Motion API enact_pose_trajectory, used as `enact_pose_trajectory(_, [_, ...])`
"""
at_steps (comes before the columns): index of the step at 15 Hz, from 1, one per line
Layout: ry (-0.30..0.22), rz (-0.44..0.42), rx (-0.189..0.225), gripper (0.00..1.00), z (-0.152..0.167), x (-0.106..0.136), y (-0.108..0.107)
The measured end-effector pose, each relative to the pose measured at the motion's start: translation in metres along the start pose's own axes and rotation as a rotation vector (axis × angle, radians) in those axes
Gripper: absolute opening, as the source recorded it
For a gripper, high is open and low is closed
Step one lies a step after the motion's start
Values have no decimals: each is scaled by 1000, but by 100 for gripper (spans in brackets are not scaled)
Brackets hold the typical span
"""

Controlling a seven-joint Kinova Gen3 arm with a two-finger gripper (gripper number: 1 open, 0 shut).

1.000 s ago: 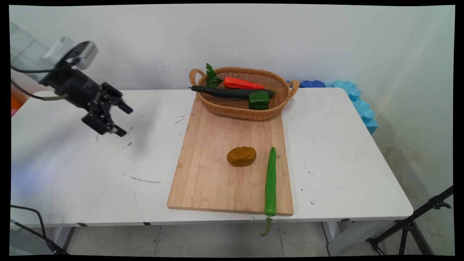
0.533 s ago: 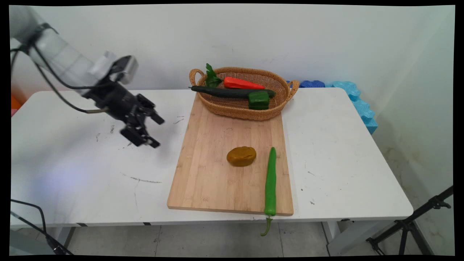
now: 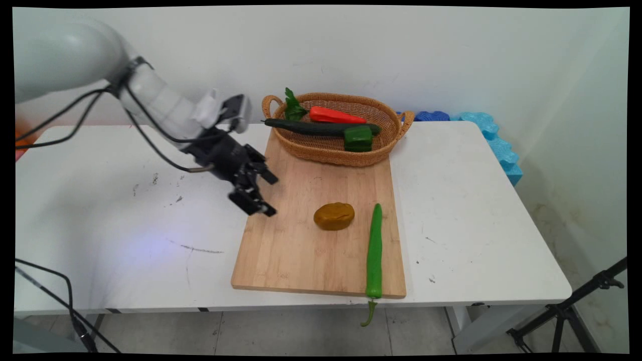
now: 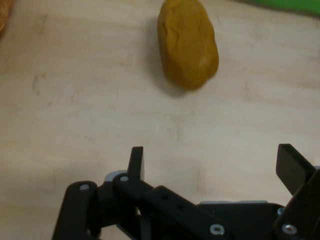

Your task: Pick up the potato from the cutting board

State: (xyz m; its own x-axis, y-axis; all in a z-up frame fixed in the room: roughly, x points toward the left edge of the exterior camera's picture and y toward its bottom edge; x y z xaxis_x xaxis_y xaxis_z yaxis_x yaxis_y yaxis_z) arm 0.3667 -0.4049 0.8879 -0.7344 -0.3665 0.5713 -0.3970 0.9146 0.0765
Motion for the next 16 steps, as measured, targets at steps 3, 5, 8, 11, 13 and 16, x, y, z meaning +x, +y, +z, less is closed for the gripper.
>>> enact_pose_trajectory(3, [18, -10, -7, 100, 32, 18, 1])
enact_pose_trajectory(5, [26, -14, -9, 100, 47, 25, 1])
enact_pose_trajectory(8, [35, -18, -10, 100, 71, 36, 1])
enact_pose_trajectory(11, [40, -16, -10, 100, 96, 45, -1])
enact_pose_trajectory(13, [43, -11, -9, 100, 109, 49, -2])
enact_pose_trajectory(16, [46, -3, -7, 100, 126, 55, -5])
